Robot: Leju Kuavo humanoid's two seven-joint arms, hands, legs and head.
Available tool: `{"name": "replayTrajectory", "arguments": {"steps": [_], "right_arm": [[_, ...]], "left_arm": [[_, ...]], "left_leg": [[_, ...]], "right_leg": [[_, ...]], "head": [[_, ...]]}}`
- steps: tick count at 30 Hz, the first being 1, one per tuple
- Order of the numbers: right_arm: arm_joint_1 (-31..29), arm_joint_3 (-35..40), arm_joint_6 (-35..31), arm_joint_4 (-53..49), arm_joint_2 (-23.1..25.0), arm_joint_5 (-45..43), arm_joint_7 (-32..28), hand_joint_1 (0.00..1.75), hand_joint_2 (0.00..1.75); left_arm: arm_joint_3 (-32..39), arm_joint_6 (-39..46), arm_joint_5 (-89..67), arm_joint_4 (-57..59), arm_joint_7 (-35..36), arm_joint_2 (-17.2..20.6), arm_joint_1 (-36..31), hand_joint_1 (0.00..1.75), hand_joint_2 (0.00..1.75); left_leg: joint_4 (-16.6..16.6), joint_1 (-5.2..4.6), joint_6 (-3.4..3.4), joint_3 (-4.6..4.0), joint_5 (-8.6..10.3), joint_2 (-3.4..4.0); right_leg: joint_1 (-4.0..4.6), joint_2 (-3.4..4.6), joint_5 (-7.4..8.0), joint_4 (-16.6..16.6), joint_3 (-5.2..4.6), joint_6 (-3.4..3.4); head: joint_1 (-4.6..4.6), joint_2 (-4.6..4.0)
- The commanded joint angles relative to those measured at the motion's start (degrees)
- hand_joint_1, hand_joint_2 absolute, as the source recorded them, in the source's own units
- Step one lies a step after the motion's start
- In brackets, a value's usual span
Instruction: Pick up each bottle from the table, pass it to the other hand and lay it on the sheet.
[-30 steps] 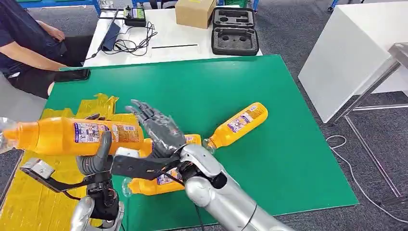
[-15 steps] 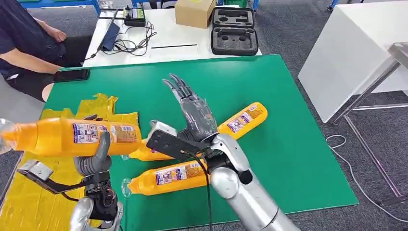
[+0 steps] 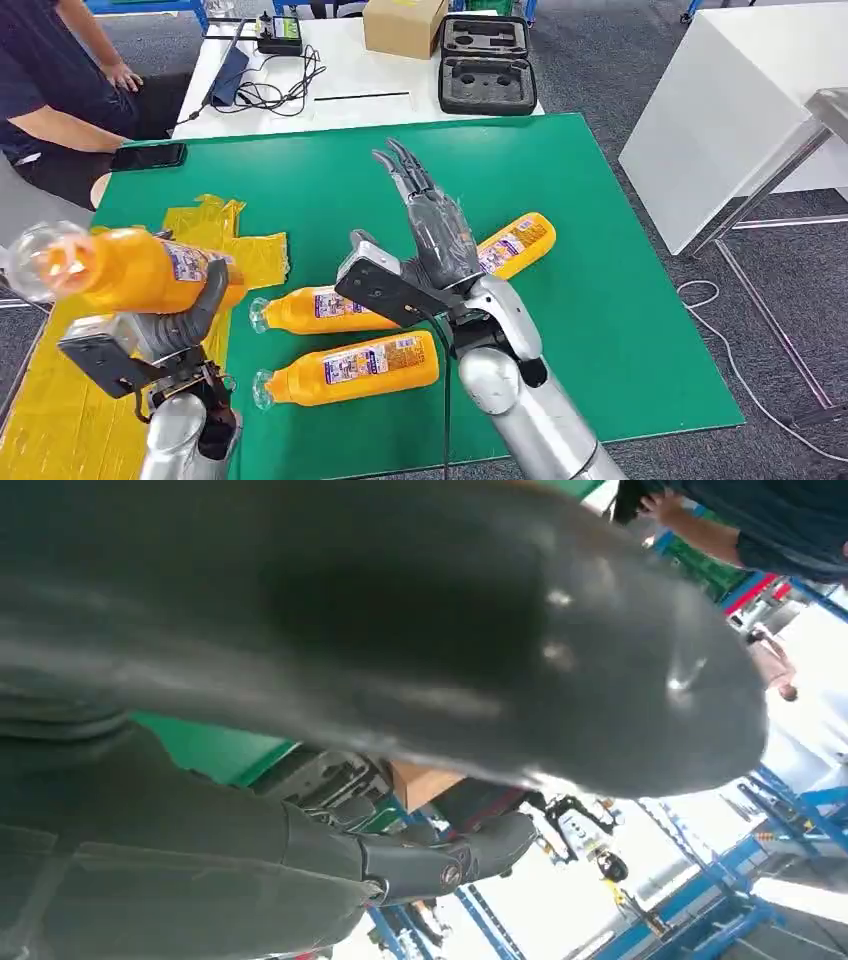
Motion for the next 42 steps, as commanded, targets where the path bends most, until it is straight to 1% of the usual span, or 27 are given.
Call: {"name": "replayTrajectory", "arguments": {"steps": [1, 2, 3, 5, 7, 8, 11, 13, 15, 16, 17, 18, 20, 21, 23, 26, 27, 28, 29, 31, 33, 36, 37, 38, 39, 41, 42], "right_arm": [[-1.00, -1.21, 4.53, -1.22, -1.16, -1.28, 0.83, 0.00, 0.00], [-1.24, -0.96, 5.69, -1.35, -1.13, -1.77, 1.04, 0.00, 0.00], [-1.64, -0.39, 6.44, -1.25, -1.39, -1.61, 1.40, 0.00, 0.00], [-1.90, -0.04, 6.53, -1.25, -1.78, -1.68, 1.45, 0.00, 0.00], [-2.41, 0.41, 6.95, -1.90, -2.82, -1.94, 1.86, 0.00, 0.00], [-2.57, 0.37, 7.56, -2.63, -3.30, -2.41, 2.40, 0.00, 0.00], [-2.59, 0.31, 8.04, -3.51, -4.04, -3.03, 2.80, 0.00, 0.00], [-2.63, 0.51, 8.35, -3.60, -4.58, -3.56, 2.84, 0.00, 0.00], [-2.67, 0.52, 8.47, -3.49, -4.65, -4.14, 2.76, 0.00, 0.00], [-2.44, -0.13, 10.02, -4.01, -4.14, -4.44, 3.04, 0.00, 0.00], [-2.52, 0.03, 9.62, -3.44, -4.37, -4.52, 2.79, 0.00, 0.00], [-2.73, 0.26, 9.00, -2.98, -4.64, -4.59, 2.85, 0.00, 0.00], [-2.89, 0.91, 8.93, -2.58, -5.28, -5.20, 2.48, 0.00, 0.00], [-2.58, 1.39, 8.71, -2.20, -5.96, -6.00, 1.72, 0.00, 0.00], [-2.53, 1.45, 8.70, -2.17, -5.99, -6.06, 1.65, 0.00, 0.00], [-2.53, 1.45, 8.70, -2.17, -5.99, -6.06, 1.65, 0.00, 0.00], [-2.70, 1.74, 8.08, -1.69, -5.85, -6.34, 1.54, 0.00, 0.00], [-2.50, 1.90, 8.10, -1.99, -6.09, -6.46, 1.55, 0.00, 0.00], [-2.36, 1.97, 8.11, -2.17, -6.15, -6.46, 1.55, 0.00, 0.00], [-2.35, 2.05, 8.13, -2.04, -6.11, -6.45, 1.55, 0.00, 0.00], [-2.85, 2.25, 8.26, -0.80, -5.77, -6.48, 1.48, 0.00, 0.00], [-3.28, 2.35, 8.36, -0.04, -5.61, -6.59, 1.29, 0.00, 0.00], [-3.28, 2.35, 8.36, -0.04, -5.61, -6.59, 1.29, 0.00, 0.00], [-3.64, 2.41, 8.41, 0.44, -5.50, -6.63, 1.26, 0.00, 0.00], [-4.09, 2.36, 8.47, 0.98, -5.19, -6.65, 1.23, 0.00, 0.00], [-4.75, 2.16, 8.53, 2.19, -4.48, -6.65, 1.21, 0.00, 0.00], [-4.87, 2.13, 8.54, 2.44, -4.37, -6.65, 1.21, 0.00, 0.00]], "left_arm": [[19.34, 9.79, -40.93, 17.33, 3.72, 6.60, -11.52, 1.75, 1.75], [25.14, 9.79, -48.80, 17.85, 1.41, 5.60, -13.28, 1.75, 1.75], [28.75, 9.79, -53.49, 20.90, -0.47, 6.11, -14.86, 1.75, 1.75], [30.58, 9.79, -55.98, 24.97, -1.05, 7.62, -16.29, 1.75, 1.75], [29.98, 9.79, -62.64, 31.19, 3.54, 10.49, -18.00, 1.75, 1.75], [28.65, 9.79, -66.97, 33.53, 6.73, 12.26, -18.81, 1.75, 1.75], [23.42, 9.79, -71.68, 39.59, 12.85, 16.05, -19.82, 1.75, 1.75], [18.70, 9.79, -74.91, 43.15, 17.79, 18.21, -20.06, 1.75, 1.75], [12.08, 9.79, -76.74, 43.59, 24.43, 20.90, -18.77, 1.75, 1.75], [9.62, 9.79, -75.52, 44.60, 25.92, 21.57, -18.18, 1.75, 1.75], [9.14, 9.79, -76.51, 45.82, 26.59, 21.77, -18.66, 1.75, 1.75], [4.90, 9.79, -76.08, 48.05, 30.40, 23.11, -19.00, 1.75, 1.75], [4.23, 9.79, -76.74, 52.85, 31.31, 24.21, -20.18, 1.75, 1.75], [3.42, 9.79, -76.74, 57.10, 32.16, 25.33, -21.33, 1.75, 1.75], [3.38, 9.79, -76.74, 57.47, 32.25, 25.46, -21.31, 1.75, 1.75], [3.38, 9.79, -76.74, 57.47, 32.25, 25.46, -21.31, 1.75, 1.75], [-0.72, 9.79, -74.29, 58.01, 34.64, 26.78, -20.95, 1.75, 1.75], [-1.69, 9.79, -74.16, 59.62, 35.33, 26.55, -21.86, 1.75, 1.75], [-0.92, 9.79, -73.87, 59.64, 33.87, 26.80, -21.33, 1.75, 1.75], [-0.55, 9.79, -74.31, 59.88, 33.25, 26.19, -20.97, 1.75, 1.75], [-0.57, 9.79, -76.70, 60.03, 33.87, 24.97, -20.15, 1.75, 1.75], [-2.55, 9.79, -76.74, 60.17, 34.56, 24.75, -19.60, 1.75, 1.75], [-2.55, 9.79, -76.74, 60.17, 34.56, 24.75, -19.60, 1.62, 1.75], [-4.90, 9.79, -76.74, 62.16, 34.93, 24.98, -20.15, 0.02, 1.75], [-7.81, 9.79, -76.74, 64.72, 35.88, 25.09, -21.05, 0.00, 0.00], [-10.66, 9.41, -76.74, 70.14, 38.22, 24.43, -23.38, 0.00, 0.00], [-10.87, 9.54, -76.74, 70.45, 38.51, 24.21, -23.64, 0.00, 0.00]], "left_leg": [[-0.08, 0.07, -0.18, 0.30, -0.03, -0.03], [-0.08, 0.04, -0.15, 0.23, 0.00, -0.04], [-0.04, 0.04, -0.11, 0.13, 0.01, 0.01], [-0.04, 0.07, -0.17, 0.16, 0.02, 0.12], [-0.08, 0.07, -0.16, 0.22, 0.04, 0.06], [-0.08, 0.09, -0.21, 0.28, 0.03, 0.01], [0.00, 0.10, -0.20, 0.16, 0.03, 0.05], [-0.04, 0.05, -0.15, 0.10, 0.10, -0.06], [-0.04, 0.07, -0.19, 0.20, 0.10, -0.21], [-0.02, 0.07, -0.17, 0.14, 0.09, -0.07], [-0.03, 0.06, -0.15, 0.10, 0.09, 0.08], [0.01, 0.08, -0.19, 0.14, 0.07, -0.04], [0.00, 0.08, -0.21, 0.15, 0.09, -0.14], [0.03, 0.10, -0.24, 0.20, 0.05, -0.20], [-0.04, 0.08, -0.18, 0.16, 0.09, 0.00], [0.07, 0.14, -0.24, 0.22, -0.01, 0.04], [0.11, 0.15, -0.25, 0.22, -0.05, 0.09], [0.06, 0.12, -0.21, 0.18, -0.02, 0.11], [-0.02, 0.06, -0.15, 0.07, 0.08, 0.06], [0.02, 0.10, -0.22, 0.18, 0.01, -0.02], [0.08, 0.14, -0.25, 0.24, -0.06, 0.08], [-0.02, 0.05, -0.16, 0.06, 0.07, 0.14], [0.01, 0.08, -0.19, 0.11, 0.03, 0.10], [-0.01, 0.05, -0.16, 0.03, 0.07, 0.14], [0.01, 0.07, -0.18, 0.08, 0.04, 0.12], [-0.01, 0.04, -0.19, 0.12, 0.07, 0.08], [0.02, 0.05, -0.21, 0.14, 0.05, 0.06]], "right_leg": [[0.07, 0.02, -0.05, 0.00, 0.23, -0.23], [0.04, -0.01, -0.03, 0.00, 0.17, -0.19], [0.04, 0.04, 0.00, 0.05, 0.07, -0.13], [0.06, 0.14, 0.02, 0.09, 0.05, -0.14], [0.05, 0.06, 0.01, 0.06, 0.13, -0.17], [0.07, 0.03, 0.00, 0.06, 0.21, -0.23], [0.09, 0.03, 0.05, 0.12, 0.05, -0.33], [0.04, -0.10, 0.04, 0.11, -0.01, -0.28], [0.06, -0.20, 0.00, 0.10, 0.13, -0.33], [0.06, -0.07, 0.04, 0.11, 0.04, -0.31], [0.05, 0.05, 0.07, 0.10, -0.03, -0.27], [0.08, -0.03, 0.03, 0.13, 0.04, -0.33], [0.08, -0.13, 0.00, 0.14, 0.06, -0.37], [0.10, -0.17, -0.04, 0.16, 0.12, -0.41], [0.08, 0.00, 0.07, 0.07, 0.06, -0.32], [0.13, 0.08, 0.00, 0.16, 0.12, -0.42], [0.15, 0.13, -0.02, 0.19, 0.12, -0.43], [0.12, 0.14, 0.01, 0.14, 0.06, -0.38], [0.05, 0.06, 0.07, 0.09, -0.05, -0.29], [0.09, 0.00, -0.02, 0.13, 0.10, -0.37], [0.13, 0.12, -0.04, 0.16, 0.14, -0.42], [0.04, 0.13, 0.08, 0.09, -0.04, -0.29], [0.08, 0.11, 0.05, 0.10, 0.03, -0.33], [0.05, 0.13, 0.09, 0.09, -0.05, -0.29], [0.06, 0.13, 0.06, 0.11, 0.01, -0.32], [0.03, 0.09, 0.06, 0.13, 0.03, -0.33], [0.05, 0.09, 0.04, 0.15, 0.06, -0.36]], "head": [[-0.02, 0.00], [0.00, 0.00], [-0.02, 0.00], [0.00, 0.00], [0.02, 0.00], [0.00, 0.00], [0.00, 0.00], [0.00, 0.00], [0.02, 0.00], [0.00, 0.00], [0.00, 0.00], [0.00, 0.00], [0.00, 0.00], [0.02, 0.00], [0.00, 0.00], [0.00, 0.00], [0.00, 0.00], [0.00, 0.00], [0.00, 0.00], [0.02, 0.00], [0.00, 0.00], [0.02, 0.00], [0.02, 0.00], [0.00, 0.00], [0.02, 0.00], [-0.02, 0.00], [0.00, 0.00]]}}
